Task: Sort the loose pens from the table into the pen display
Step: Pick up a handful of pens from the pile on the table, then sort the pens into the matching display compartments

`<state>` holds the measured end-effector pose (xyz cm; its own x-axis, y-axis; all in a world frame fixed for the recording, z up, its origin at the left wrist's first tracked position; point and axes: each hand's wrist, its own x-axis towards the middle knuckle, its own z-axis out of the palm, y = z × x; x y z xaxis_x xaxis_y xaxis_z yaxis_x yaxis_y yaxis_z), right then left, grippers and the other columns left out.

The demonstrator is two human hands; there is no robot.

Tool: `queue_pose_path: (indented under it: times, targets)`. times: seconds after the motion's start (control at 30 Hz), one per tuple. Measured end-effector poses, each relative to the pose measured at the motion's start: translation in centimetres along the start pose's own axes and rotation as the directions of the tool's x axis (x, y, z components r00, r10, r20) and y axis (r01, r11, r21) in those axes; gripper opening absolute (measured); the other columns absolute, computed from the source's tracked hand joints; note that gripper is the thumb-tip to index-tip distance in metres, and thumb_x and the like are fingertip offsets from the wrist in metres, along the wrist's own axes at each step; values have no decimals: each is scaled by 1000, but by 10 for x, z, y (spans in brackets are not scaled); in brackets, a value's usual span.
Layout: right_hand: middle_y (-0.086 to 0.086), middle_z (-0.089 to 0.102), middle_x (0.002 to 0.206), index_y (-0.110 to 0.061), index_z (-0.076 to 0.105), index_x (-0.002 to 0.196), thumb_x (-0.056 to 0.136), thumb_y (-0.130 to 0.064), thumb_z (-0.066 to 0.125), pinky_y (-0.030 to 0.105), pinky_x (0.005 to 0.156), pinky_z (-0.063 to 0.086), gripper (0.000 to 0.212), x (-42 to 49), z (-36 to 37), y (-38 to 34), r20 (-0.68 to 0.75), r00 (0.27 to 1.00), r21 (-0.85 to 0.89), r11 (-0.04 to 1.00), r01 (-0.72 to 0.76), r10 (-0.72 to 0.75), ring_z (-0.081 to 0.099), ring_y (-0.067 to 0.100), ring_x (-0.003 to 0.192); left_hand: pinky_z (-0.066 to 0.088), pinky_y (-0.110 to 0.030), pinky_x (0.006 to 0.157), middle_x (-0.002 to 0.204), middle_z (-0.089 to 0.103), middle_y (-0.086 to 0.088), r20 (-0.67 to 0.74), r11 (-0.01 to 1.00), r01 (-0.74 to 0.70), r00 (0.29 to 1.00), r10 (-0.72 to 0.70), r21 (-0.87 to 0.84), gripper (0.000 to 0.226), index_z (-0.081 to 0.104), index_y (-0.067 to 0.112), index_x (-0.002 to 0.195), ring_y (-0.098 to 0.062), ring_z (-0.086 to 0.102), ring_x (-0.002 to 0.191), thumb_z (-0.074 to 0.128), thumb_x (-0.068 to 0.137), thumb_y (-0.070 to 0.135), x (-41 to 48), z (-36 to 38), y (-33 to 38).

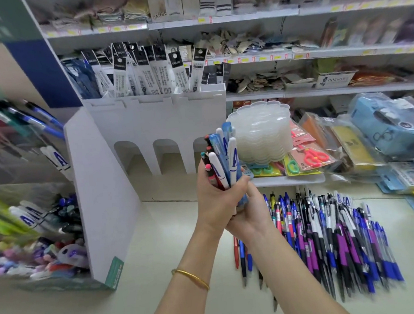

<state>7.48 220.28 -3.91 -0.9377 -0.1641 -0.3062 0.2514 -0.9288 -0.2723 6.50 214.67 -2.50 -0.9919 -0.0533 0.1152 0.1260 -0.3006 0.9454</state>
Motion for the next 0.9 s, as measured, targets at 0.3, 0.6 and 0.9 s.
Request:
queue_pose_path:
  times: [0.3,0.6,0.9]
  targets:
    - [13,73,95,-6,77,90,89,-24,53,37,76,60,31,-1,2,-3,-54,996,20,997,76,-75,72,24,83,58,-29,80,105,69,-14,-16,1000,20,1000,-20,13,53,57,-1,118,-21,69,100,68,70,-21,-13,2,-1]
    - [11,73,102,-11,68,108,97,-31,51,37,84,55,28,-10,11,23,-147,982,-257,964,76,-117,70,21,94,58,-38,78,88,74,-10,-123,994,80,988,-89,-73,32,64,8,110,-23,72,86,70,79,6,-11,-20,2]
    - [6,68,100,-18,63,105,102,-28,40,29,67,54,26,-8,26,55,-52,968,-824,558,97,-246,66,12,81,49,-30,55,67,59,-2,-60,983,173,982,-177,-62,32,59,12,107,-16,60,60,65,78,23,-22,-91,33]
